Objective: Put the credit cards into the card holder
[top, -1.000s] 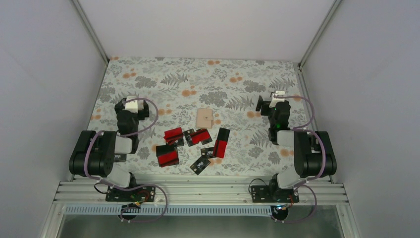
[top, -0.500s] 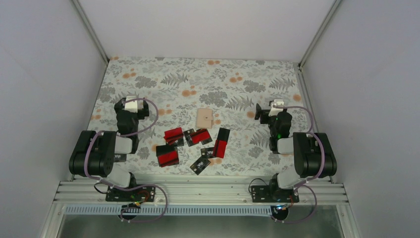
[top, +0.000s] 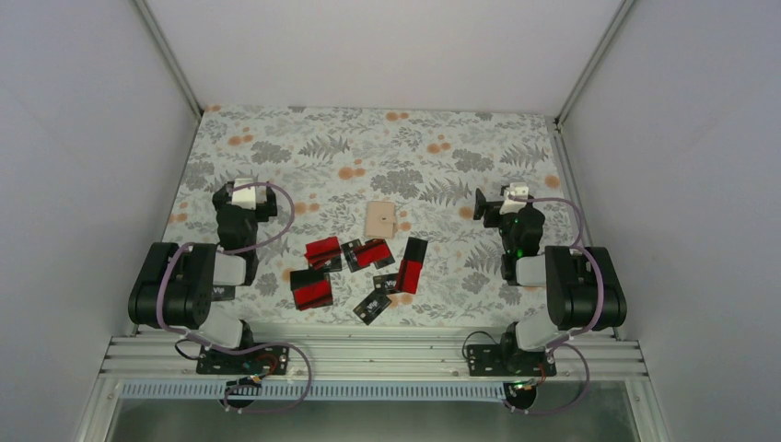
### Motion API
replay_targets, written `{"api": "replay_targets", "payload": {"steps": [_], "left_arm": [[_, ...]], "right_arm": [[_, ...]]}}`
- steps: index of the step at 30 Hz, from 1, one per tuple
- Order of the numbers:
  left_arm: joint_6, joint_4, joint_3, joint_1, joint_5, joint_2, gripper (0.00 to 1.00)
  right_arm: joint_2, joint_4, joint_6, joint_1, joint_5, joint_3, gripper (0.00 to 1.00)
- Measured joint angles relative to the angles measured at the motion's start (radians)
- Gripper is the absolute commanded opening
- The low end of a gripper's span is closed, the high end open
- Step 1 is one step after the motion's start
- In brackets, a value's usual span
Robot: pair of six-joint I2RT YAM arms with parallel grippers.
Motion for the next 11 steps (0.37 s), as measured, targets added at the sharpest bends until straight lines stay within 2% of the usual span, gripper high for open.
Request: {"api": "replay_targets", "payload": {"steps": [11], "left_arm": [[0.000, 0.000, 0.000, 0.000, 0.000, 0.000, 1.00]], "right_arm": [[0.000, 0.002, 0.000, -0.005, -0.008, 0.000, 1.00]]}}
